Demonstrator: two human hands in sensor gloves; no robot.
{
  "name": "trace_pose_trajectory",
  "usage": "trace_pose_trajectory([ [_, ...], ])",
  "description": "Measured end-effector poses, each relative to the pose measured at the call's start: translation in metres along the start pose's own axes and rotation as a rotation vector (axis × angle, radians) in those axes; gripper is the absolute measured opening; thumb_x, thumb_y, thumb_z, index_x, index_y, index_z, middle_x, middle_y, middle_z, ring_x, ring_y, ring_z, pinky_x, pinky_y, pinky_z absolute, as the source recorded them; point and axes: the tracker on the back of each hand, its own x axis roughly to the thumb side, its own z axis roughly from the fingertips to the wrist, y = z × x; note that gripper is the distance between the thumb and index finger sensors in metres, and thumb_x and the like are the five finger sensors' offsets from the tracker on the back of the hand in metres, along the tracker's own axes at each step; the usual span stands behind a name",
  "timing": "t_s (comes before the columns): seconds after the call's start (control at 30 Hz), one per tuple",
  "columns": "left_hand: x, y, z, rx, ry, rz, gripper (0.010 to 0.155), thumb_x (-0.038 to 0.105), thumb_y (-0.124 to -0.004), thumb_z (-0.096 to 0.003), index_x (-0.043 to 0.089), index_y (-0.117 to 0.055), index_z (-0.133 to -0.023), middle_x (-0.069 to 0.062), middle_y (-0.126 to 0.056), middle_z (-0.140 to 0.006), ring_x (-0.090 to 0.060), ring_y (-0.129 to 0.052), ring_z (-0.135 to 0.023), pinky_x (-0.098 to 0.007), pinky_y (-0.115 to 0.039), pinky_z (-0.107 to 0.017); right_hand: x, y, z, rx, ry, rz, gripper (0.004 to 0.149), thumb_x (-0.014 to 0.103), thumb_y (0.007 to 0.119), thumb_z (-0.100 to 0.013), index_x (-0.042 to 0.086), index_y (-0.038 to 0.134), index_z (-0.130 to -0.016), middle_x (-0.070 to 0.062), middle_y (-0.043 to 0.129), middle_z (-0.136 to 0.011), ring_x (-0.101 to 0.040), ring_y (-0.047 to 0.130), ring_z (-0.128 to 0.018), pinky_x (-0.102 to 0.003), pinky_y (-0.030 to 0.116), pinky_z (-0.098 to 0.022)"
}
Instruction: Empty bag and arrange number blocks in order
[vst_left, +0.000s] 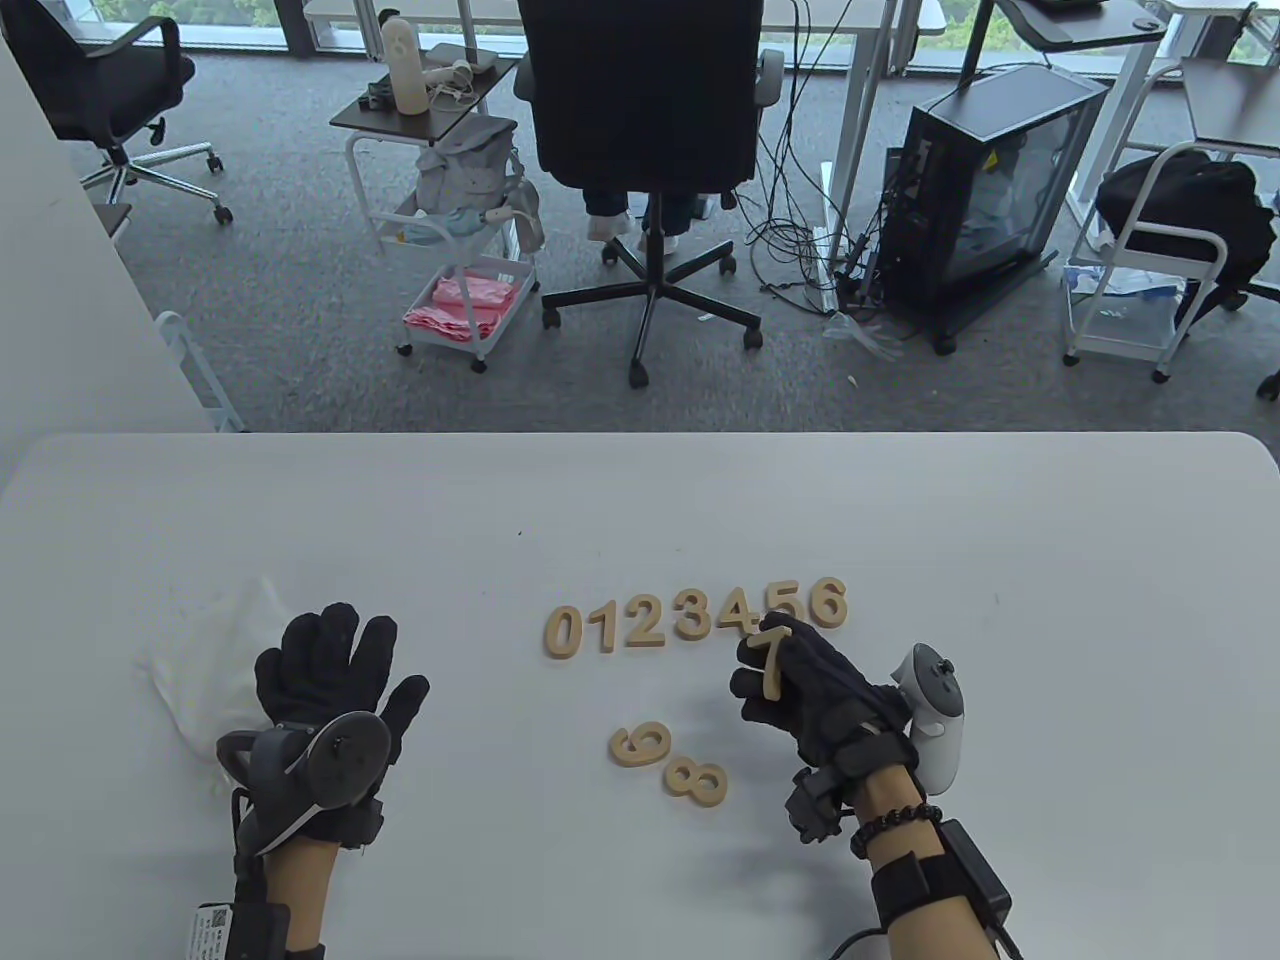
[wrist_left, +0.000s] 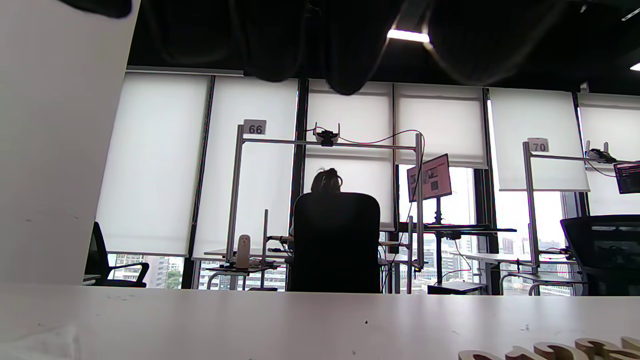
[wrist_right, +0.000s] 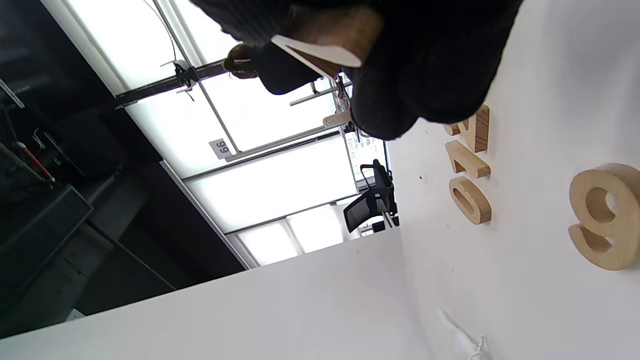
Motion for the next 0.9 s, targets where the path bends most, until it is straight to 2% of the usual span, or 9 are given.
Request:
trace_pose_trajectory([
  [0.13, 0.000, 0.000, -0.001, -0.002, 0.002, 0.000, 0.067, 0.053, -0.072, -0.0516, 0.015, -0.069, -0.107, -0.029, -0.058, -0.113, -0.064, -0.062, -0.100, -0.081, -0.049, -0.065, 0.002, -0.008, 0.001, -0.006, -0.010, -0.018, 0.060, 0.035, 0.062, -0.062, 0.004, 0.043, -0.111, -0.026, 0.063, -0.106, -0.033, 0.092, -0.078, -0.045, 0.085, -0.060],
  [0.23, 0.000, 0.000, -0.001, -0.005, 0.003, -0.001, 0.067, 0.053, -0.072, -0.0516, 0.015, -0.069, -0.107, -0.029, -0.058, -0.114, -0.064, -0.062, -0.100, -0.081, -0.049, -0.065, 0.004, -0.011, 0.001, 0.002, -0.016, -0.036, 0.065, 0.036, 0.068, -0.061, 0.003, 0.043, -0.111, -0.026, 0.062, -0.105, -0.033, 0.092, -0.078, -0.045, 0.085, -0.060],
  [0.37, 0.000, 0.000, -0.001, -0.010, 0.005, 0.000, 0.067, 0.053, -0.072, -0.0516, 0.015, -0.069, -0.107, -0.029, -0.058, -0.113, -0.064, -0.062, -0.100, -0.081, -0.049, -0.065, 0.009, -0.014, 0.004, -0.040, -0.019, 0.018, 0.062, 0.028, 0.076, -0.059, 0.003, 0.050, -0.109, -0.028, 0.062, -0.103, -0.030, 0.092, -0.077, -0.042, 0.087, -0.060],
  [0.5, 0.000, 0.000, -0.001, -0.013, 0.006, 0.000, 0.067, 0.053, -0.072, -0.0516, 0.015, -0.069, -0.107, -0.029, -0.058, -0.114, -0.064, -0.062, -0.100, -0.081, -0.049, -0.065, 0.018, -0.019, 0.010, -0.100, -0.035, 0.081, 0.055, 0.024, 0.073, -0.058, 0.004, 0.057, -0.107, -0.029, 0.060, -0.099, -0.032, 0.092, -0.078, -0.046, 0.087, -0.060],
  [0.7, 0.000, 0.000, -0.001, -0.019, 0.008, 0.009, 0.067, 0.053, -0.072, -0.0516, 0.015, -0.069, -0.107, -0.029, -0.058, -0.113, -0.064, -0.062, -0.100, -0.081, -0.048, -0.065, 0.034, -0.037, 0.024, -0.251, -0.086, 0.193, 0.052, 0.021, 0.071, -0.057, 0.003, 0.061, -0.105, -0.019, 0.072, -0.091, -0.041, 0.085, -0.079, -0.061, 0.077, -0.062],
  [0.8, 0.001, 0.000, -0.001, -0.017, 0.005, 0.005, 0.067, 0.053, -0.072, -0.0516, 0.015, -0.069, -0.107, -0.029, -0.058, -0.113, -0.064, -0.062, -0.100, -0.081, -0.048, -0.065, 0.044, -0.046, 0.034, -0.444, -0.118, 0.328, 0.054, 0.024, 0.073, -0.056, 0.009, 0.059, -0.106, -0.015, 0.081, -0.089, -0.039, 0.089, -0.074, -0.054, 0.082, -0.057],
  [0.9, 0.000, 0.000, -0.002, -0.016, 0.005, 0.006, 0.067, 0.053, -0.072, -0.0516, 0.015, -0.069, -0.107, -0.029, -0.058, -0.113, -0.064, -0.062, -0.100, -0.081, -0.048, -0.065, 0.052, -0.051, 0.039, -0.527, -0.131, 0.408, 0.054, 0.025, 0.073, -0.057, 0.010, 0.058, -0.107, -0.015, 0.085, -0.086, -0.032, 0.097, -0.063, -0.045, 0.090, -0.047],
])
